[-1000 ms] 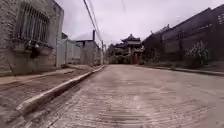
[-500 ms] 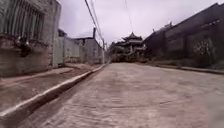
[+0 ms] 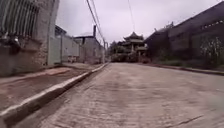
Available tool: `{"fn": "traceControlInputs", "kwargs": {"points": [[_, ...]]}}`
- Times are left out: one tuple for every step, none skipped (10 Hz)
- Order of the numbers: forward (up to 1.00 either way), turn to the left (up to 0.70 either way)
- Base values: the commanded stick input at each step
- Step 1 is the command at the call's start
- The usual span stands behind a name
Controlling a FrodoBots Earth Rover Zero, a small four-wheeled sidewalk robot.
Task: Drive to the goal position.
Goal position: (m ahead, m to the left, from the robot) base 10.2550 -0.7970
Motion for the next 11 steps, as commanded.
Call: {"fn": "traceControlInputs", "kwargs": {"points": [[1.0, 0.0], [1.0, 0.0], [1.0, 0.0], [1.0, 0.0], [1.0, 0.0], [1.0, 0.0], [1.0, 0.0], [1.0, 0.0], [1.0, -0.18], [1.0, -0.39], [1.0, -0.32]]}}
